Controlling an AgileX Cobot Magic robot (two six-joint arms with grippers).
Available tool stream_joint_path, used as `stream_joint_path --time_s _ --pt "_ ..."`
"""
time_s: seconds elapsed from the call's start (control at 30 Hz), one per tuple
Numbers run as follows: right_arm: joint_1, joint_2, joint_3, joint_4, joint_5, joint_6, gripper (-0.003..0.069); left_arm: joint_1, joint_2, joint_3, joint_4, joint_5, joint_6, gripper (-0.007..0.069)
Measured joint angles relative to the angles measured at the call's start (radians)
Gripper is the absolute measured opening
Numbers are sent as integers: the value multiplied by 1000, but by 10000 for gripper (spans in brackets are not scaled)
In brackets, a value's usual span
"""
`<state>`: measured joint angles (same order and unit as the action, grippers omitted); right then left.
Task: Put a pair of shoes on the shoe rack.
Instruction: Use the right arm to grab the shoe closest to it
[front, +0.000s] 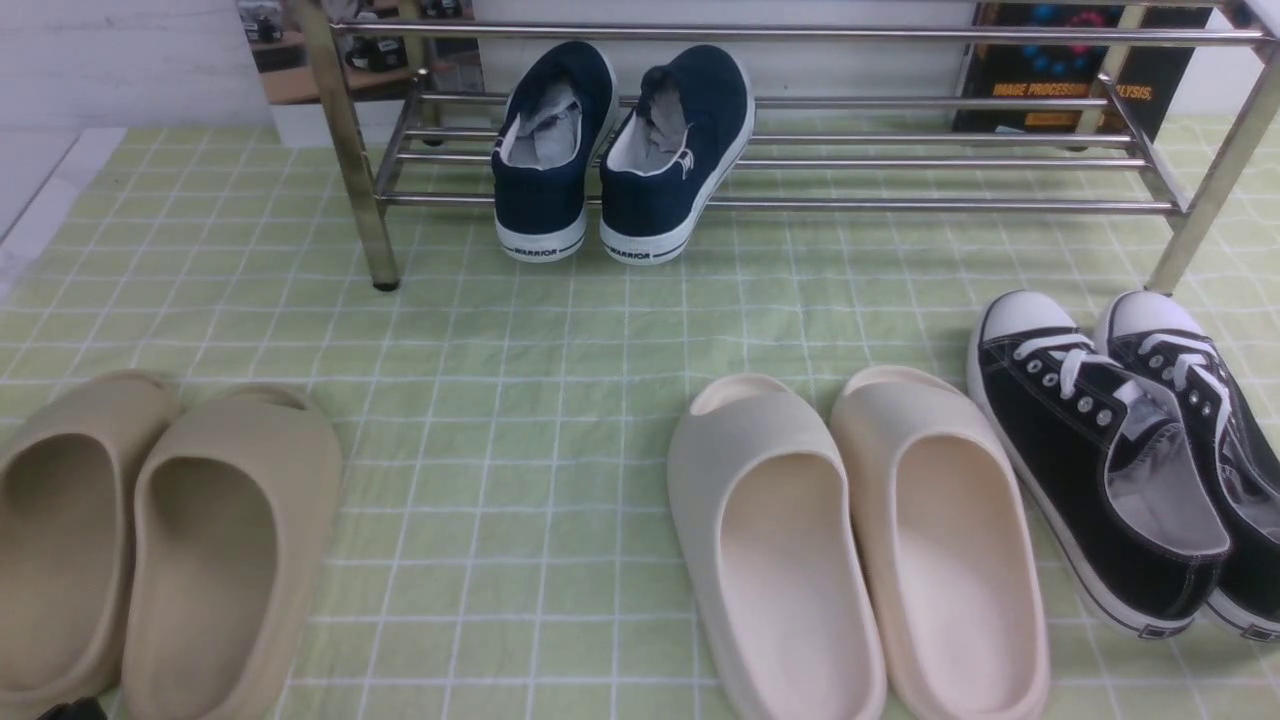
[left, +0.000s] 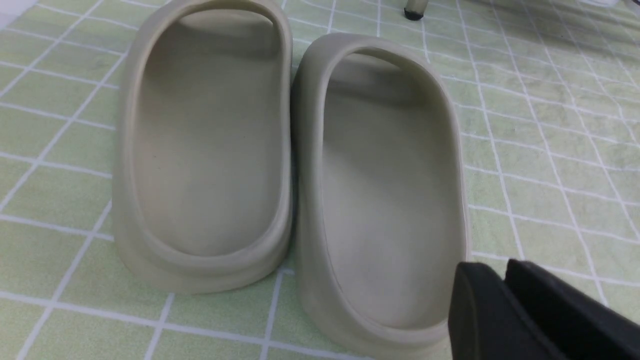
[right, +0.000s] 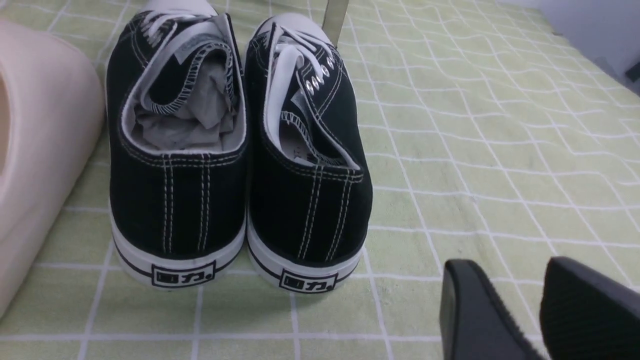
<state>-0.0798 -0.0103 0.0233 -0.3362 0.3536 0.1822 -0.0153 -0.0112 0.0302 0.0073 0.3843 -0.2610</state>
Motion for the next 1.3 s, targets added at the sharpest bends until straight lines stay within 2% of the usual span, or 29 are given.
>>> stream_joint_path --time_s 0.2,0.3,0.33,0.37,0.4,0.43,0.5,0.67,0.97,1.07,1.23,1.3 --pt "0 0 2 149 -61 113 246 0 0 0 0 0 0 90" --pt "0 0 2 270 -111 244 246 0 0 0 0 0 0 92" --pt "0 0 2 279 -111 254 246 0 0 0 0 0 0 92" --pt "0 0 2 365 -138 336 246 0 0 0 0 0 0 94" --pt "0 0 2 384 -141 358 246 0 0 0 0 0 0 94" --pt "0 0 2 460 -170 443 246 0 0 0 0 0 0 95" --pt "0 0 2 519 -188 525 246 0 0 0 0 0 0 97" --pt "0 0 2 562 -205 582 246 0 0 0 0 0 0 99" --pt "0 0 -16 487 -141 562 230 0 0 0 0 0 0 110" --pt "0 0 -104 447 -58 464 181 0 0 0 0 0 0 112" --pt "0 102 -313 391 161 178 22 0 0 0 0 0 0 115" --pt "0 180 -394 382 261 87 -1 0 0 0 0 0 0 117"
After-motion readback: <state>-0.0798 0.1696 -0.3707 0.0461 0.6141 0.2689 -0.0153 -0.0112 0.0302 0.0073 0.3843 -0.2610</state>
